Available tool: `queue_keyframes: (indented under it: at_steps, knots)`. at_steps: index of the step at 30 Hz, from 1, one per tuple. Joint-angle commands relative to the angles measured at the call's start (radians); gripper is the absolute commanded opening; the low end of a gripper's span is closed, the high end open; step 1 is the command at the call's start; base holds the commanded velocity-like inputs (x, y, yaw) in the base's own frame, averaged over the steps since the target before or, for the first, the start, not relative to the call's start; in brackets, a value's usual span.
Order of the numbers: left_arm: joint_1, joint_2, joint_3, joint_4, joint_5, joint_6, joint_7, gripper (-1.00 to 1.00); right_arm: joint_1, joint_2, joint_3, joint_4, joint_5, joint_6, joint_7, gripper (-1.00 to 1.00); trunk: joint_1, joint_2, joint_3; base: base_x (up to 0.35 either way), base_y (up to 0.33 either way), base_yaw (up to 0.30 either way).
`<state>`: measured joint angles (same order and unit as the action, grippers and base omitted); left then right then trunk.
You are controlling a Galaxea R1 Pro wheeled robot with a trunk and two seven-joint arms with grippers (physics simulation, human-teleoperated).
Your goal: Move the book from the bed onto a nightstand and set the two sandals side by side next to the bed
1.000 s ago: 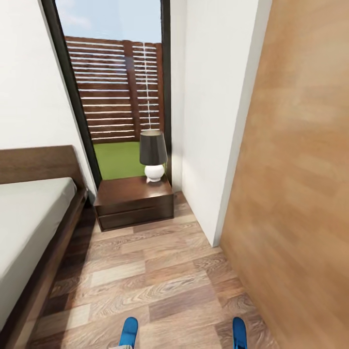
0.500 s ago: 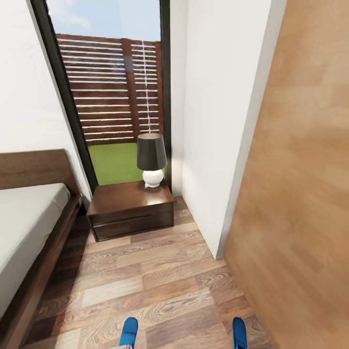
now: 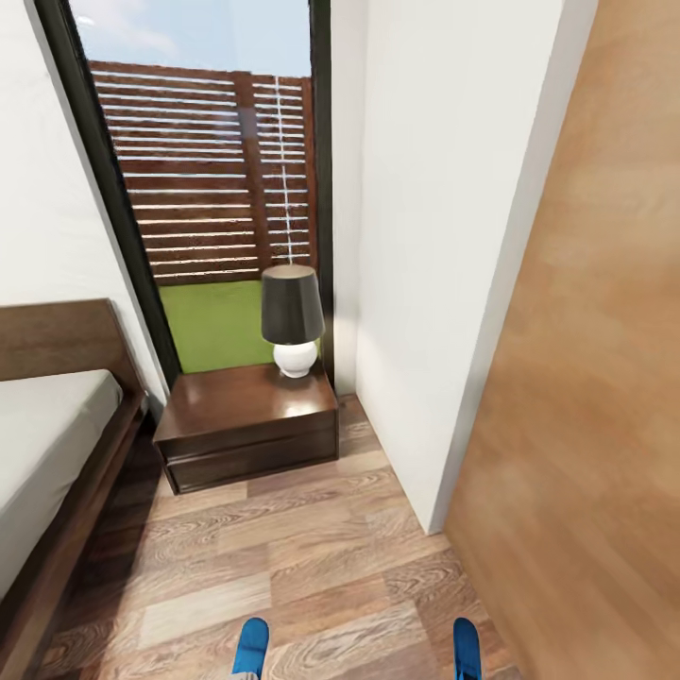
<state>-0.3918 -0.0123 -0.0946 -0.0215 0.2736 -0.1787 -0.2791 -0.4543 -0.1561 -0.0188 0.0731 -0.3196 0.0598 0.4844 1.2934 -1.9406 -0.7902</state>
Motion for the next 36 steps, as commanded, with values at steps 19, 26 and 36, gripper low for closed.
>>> queue_keyframes:
  at_steps: [19, 26, 36]
  knots:
    - [-0.001, 0.0, -0.008, 0.002, 0.01, -0.004, -0.003, -1.0, -0.001, 0.0, -0.002, 0.002, -0.01, 0.006, 0.005, -1.0, 0.0, 0.0, -0.001, 0.33, 0.0, 0.0]
    - [-0.001, 0.0, -0.008, 0.002, 0.01, -0.004, -0.003, -1.0, -0.001, 0.0, -0.002, 0.002, -0.01, 0.006, 0.005, -1.0, 0.0, 0.0, -0.001, 0.316, -0.055, 0.0]
    - [-0.001, 0.0, -0.008, 0.002, 0.01, -0.004, -0.003, -1.0, -0.001, 0.0, -0.003, 0.002, -0.01, 0.006, 0.005, -1.0, 0.0, 0.0, -0.001, 0.303, -0.009, 0.119]
